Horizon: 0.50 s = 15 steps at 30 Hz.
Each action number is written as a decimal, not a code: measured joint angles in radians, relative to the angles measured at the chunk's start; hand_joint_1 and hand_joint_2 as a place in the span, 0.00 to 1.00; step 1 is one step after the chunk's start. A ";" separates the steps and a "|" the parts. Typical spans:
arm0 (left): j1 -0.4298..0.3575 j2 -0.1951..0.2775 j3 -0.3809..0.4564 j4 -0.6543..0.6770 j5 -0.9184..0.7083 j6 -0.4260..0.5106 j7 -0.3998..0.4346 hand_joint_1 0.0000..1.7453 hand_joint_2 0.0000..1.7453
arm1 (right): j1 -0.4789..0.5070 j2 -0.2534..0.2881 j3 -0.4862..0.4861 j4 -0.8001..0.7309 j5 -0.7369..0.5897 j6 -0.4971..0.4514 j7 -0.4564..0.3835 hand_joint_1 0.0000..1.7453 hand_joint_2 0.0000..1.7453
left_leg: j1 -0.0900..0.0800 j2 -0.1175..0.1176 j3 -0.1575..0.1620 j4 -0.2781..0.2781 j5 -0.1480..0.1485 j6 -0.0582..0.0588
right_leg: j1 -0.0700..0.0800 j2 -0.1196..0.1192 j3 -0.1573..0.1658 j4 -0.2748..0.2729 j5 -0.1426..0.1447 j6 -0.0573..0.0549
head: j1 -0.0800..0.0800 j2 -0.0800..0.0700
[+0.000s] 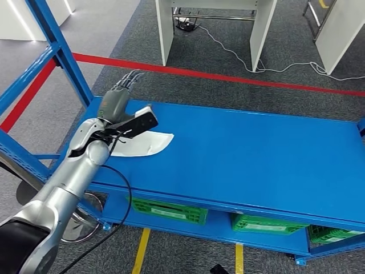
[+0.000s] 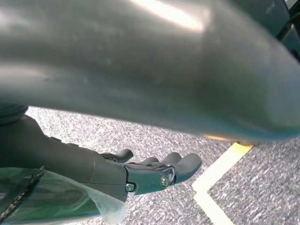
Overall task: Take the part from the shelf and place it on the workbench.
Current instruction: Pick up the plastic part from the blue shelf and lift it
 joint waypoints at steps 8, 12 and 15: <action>-0.009 -0.048 -0.075 0.054 -0.037 -0.046 0.005 0.00 1.00 | -0.003 0.003 0.000 0.000 -0.004 0.005 0.000 0.00 0.00 | -0.003 0.000 0.057 -0.133 0.032 0.034 | -0.002 -0.005 -0.049 0.082 -0.053 0.037 | 0.004 0.000; -0.003 -0.063 -0.110 0.082 -0.037 -0.072 0.011 0.00 1.00 | 0.000 0.003 0.000 0.000 -0.006 0.008 0.000 0.00 0.00 | -0.004 0.002 0.056 -0.132 0.030 0.038 | -0.004 -0.005 -0.148 0.281 -0.120 0.047 | 0.006 0.000; -0.002 -0.066 -0.126 0.097 -0.037 -0.078 0.012 0.00 1.00 | -0.001 0.003 0.000 0.000 -0.006 0.009 0.000 0.00 0.00 | -0.001 0.001 0.058 -0.128 0.026 0.031 | -0.008 -0.008 -0.073 0.125 -0.034 0.050 | 0.006 0.000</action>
